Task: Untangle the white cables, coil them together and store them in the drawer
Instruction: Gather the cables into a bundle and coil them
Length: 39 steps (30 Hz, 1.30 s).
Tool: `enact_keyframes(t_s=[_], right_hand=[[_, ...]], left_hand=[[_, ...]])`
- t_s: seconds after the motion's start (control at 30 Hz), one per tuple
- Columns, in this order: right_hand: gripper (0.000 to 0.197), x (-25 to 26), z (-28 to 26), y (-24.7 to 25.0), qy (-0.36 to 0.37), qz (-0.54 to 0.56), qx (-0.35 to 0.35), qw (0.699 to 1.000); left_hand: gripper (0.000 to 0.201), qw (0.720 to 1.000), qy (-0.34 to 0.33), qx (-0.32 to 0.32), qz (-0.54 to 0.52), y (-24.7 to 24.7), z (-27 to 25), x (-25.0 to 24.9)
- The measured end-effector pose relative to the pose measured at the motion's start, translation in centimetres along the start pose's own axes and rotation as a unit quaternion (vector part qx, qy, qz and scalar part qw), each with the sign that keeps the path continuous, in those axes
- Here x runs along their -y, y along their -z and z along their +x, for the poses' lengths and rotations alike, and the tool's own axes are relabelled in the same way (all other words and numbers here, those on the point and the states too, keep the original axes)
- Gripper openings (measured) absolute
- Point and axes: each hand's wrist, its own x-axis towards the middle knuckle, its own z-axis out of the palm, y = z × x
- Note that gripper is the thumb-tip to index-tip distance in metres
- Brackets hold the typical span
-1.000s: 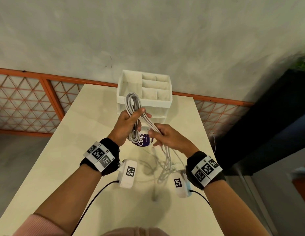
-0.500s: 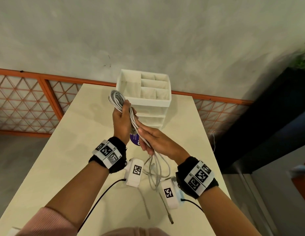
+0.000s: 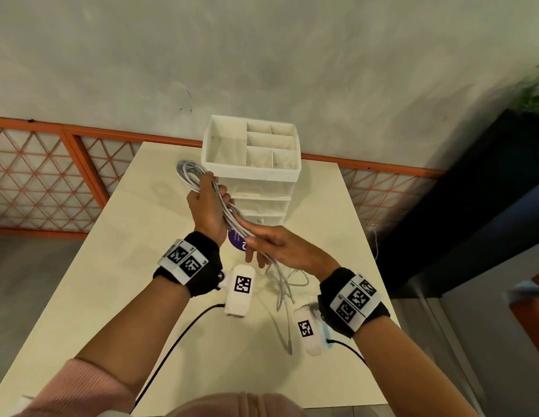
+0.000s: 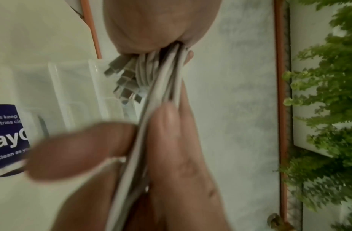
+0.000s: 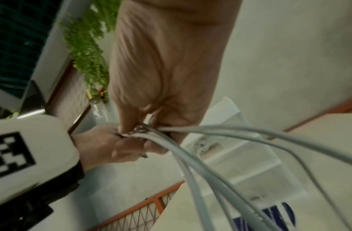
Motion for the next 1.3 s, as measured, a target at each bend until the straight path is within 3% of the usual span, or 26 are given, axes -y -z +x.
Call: enact_keyframes(t_s=[0.13,0.23,0.4,0.53,0.67,0.8,0.93,1.17,1.3], right_hand=[[0.037,-1.2,-0.9,0.6,-0.008,0.060,-0.062,0.996],[0.037,-0.8,-0.8,0.5,-0.019,0.052,-0.020,0.998],[0.036,1.1,-0.5,2.6,-0.038,-0.078,0.068,0.994],[0.023,2.8,-0.3,4.0,-0.043,-0.116,-0.016,0.992],[0.019,3.8,-0.4,4.4,-0.026,-0.136,-0.055,0.989],[0.035,5.0,-0.3,4.4,-0.010,-0.146,-0.107,0.984],[0.059,6.0,-0.1,4.6,0.024,-0.226,-0.121,0.966],[0.071,7.2,-0.1,4.7,0.069,-0.311,-0.092,0.944],[0.080,7.6,-0.3,4.4,0.064,-0.408,-0.094,0.906]], left_hand=[[0.026,0.999,0.025,-0.013,-0.041,0.3,0.6,-0.7],[0.025,0.999,0.032,0.008,-0.015,0.6,0.3,-0.4],[0.025,0.984,0.042,0.127,0.121,0.9,-0.3,-0.4],[0.026,0.958,0.051,0.204,0.193,0.7,-1.2,-0.6],[0.027,0.946,0.024,0.228,0.229,0.1,-1.6,-1.4],[0.030,0.932,0.011,0.264,0.250,-0.1,-2.3,-1.5],[0.028,0.933,0.048,0.270,0.235,-0.3,-3.0,-1.3],[0.029,0.909,0.102,0.329,0.234,-0.5,-4.2,-1.7],[0.043,0.884,0.098,0.356,0.288,-0.5,-4.8,-1.1]])
